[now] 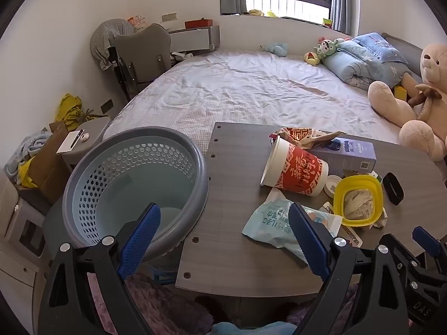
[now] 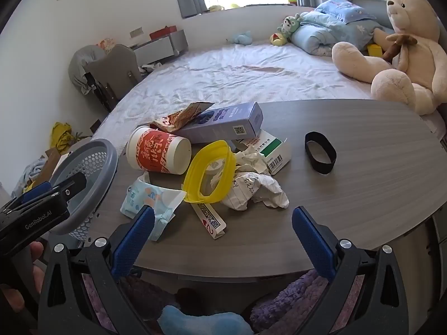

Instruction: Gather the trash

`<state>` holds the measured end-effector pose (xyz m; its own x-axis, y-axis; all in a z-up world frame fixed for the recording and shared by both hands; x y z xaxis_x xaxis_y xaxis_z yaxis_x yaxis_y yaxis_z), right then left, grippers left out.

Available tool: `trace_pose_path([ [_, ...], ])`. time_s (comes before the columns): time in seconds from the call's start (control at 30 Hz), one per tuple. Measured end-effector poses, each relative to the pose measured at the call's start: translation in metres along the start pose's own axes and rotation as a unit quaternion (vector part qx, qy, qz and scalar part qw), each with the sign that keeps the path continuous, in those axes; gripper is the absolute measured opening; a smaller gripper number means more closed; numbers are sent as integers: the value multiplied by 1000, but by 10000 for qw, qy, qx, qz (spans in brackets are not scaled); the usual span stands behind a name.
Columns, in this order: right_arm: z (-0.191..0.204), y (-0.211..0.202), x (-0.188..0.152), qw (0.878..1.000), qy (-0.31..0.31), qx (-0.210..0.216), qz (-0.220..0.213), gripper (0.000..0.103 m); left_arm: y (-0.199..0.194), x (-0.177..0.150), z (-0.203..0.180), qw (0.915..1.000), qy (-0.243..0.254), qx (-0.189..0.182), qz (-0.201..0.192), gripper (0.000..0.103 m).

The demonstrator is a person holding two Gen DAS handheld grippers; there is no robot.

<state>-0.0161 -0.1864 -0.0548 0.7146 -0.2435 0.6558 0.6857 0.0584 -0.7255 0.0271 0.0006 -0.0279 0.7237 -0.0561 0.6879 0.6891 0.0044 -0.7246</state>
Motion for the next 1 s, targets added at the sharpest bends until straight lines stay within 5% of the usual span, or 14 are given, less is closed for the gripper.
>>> trace_pose_path([
  [1.0,-6,-18,-5,9999,17,5,-167,97,-21,-10,-7,10000,77,21,-42,89],
])
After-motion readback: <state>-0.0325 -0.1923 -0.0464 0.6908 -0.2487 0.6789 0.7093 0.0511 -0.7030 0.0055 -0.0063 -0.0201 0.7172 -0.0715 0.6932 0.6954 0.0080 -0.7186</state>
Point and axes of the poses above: each gripper's, at about its wrist camera, not at the fingertips, and y roughly the way its jaws point, z to its left, x to its top, the point moved 4 cm from there along y, roughly the way its jaws point, and after that the axes turned 1 degree about y, right-handed, at the moved point
